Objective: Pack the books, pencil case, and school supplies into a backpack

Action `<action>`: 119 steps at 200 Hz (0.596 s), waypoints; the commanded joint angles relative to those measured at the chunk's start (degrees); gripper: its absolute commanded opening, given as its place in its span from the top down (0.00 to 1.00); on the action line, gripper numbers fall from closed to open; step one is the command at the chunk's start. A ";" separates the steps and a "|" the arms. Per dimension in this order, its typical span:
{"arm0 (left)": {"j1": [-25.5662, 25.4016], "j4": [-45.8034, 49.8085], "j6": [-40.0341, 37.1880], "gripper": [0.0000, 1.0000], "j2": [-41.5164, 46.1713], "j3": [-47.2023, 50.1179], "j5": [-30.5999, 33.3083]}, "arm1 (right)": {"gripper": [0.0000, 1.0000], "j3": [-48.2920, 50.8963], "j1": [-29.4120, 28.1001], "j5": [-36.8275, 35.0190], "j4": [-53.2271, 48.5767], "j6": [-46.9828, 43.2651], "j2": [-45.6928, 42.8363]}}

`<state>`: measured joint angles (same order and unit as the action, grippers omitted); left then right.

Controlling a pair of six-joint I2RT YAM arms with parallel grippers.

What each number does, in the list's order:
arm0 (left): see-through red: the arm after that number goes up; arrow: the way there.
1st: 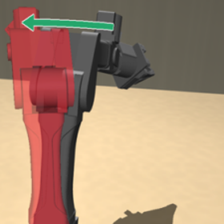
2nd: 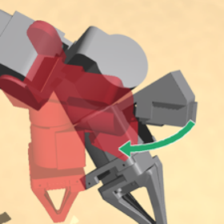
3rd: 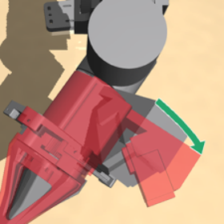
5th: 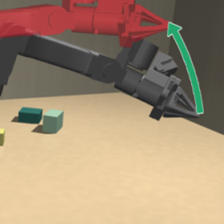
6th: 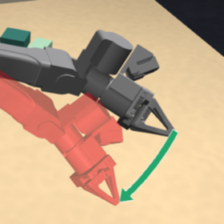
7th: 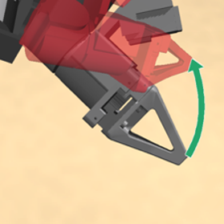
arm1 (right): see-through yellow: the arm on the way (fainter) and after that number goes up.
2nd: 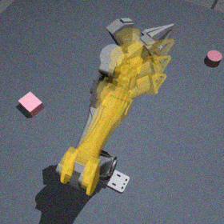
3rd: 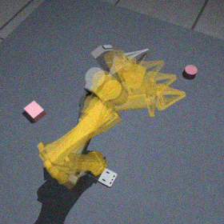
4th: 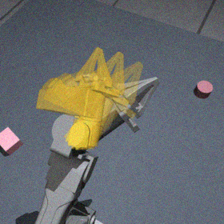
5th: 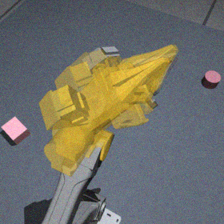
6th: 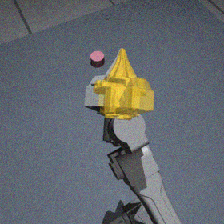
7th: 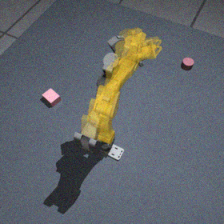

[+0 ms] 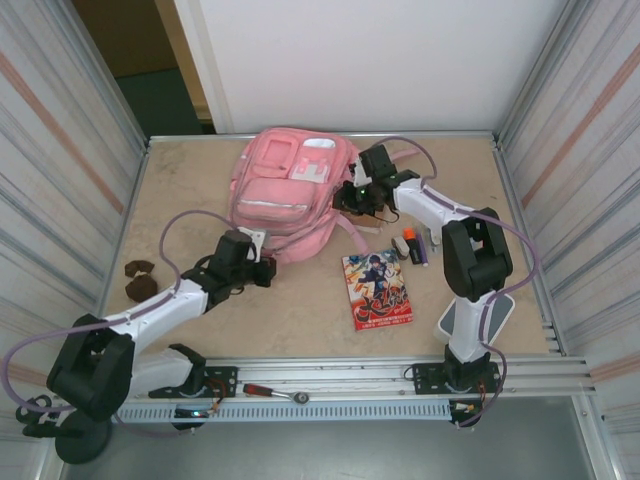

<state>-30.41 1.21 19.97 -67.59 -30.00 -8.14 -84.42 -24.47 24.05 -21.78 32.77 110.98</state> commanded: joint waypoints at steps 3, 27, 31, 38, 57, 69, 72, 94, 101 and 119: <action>-1.93 -2.29 0.93 1.00 0.00 -1.90 -5.15 | 0.65 0.57 0.73 -1.32 -1.40 -2.35 -3.97; -3.13 -3.36 1.48 1.00 0.33 -2.08 -6.09 | 0.42 12.54 -0.89 0.67 7.02 4.23 -12.24; -3.24 -3.49 1.52 1.00 0.35 -2.13 -6.23 | 0.39 14.80 -1.55 1.22 9.07 5.92 -13.25; -3.42 -3.53 1.48 1.00 0.44 -2.21 -6.50 | 0.33 18.12 -2.93 1.41 11.87 8.49 -14.63; -3.76 -3.22 1.13 1.00 0.53 -2.74 -7.25 | 0.24 23.80 -7.20 -2.49 15.34 12.83 -16.46; -4.15 -3.16 0.93 1.00 0.53 -2.83 -7.63 | 0.22 26.01 -9.48 -5.22 18.23 15.39 -16.33; -4.25 -3.18 0.86 1.00 0.53 -2.87 -7.67 | 0.22 26.32 -9.92 -5.77 18.91 15.98 -16.10; -5.04 -3.15 0.45 1.00 0.16 -2.57 -7.77 | 0.23 25.81 -11.87 -7.87 21.78 18.78 -12.48; -5.01 -3.35 0.53 1.00 0.09 -2.29 -7.74 | 0.27 25.14 -12.16 -8.56 21.71 18.90 -11.16; -5.09 -3.07 0.69 1.00 0.25 -1.69 -6.44 | 0.54 23.96 -11.87 -9.91 21.00 17.94 -9.21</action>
<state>-35.00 0.16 20.95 -67.77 -30.65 -13.74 -58.48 -36.91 18.63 -3.38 48.42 99.11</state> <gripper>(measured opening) 0.066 0.610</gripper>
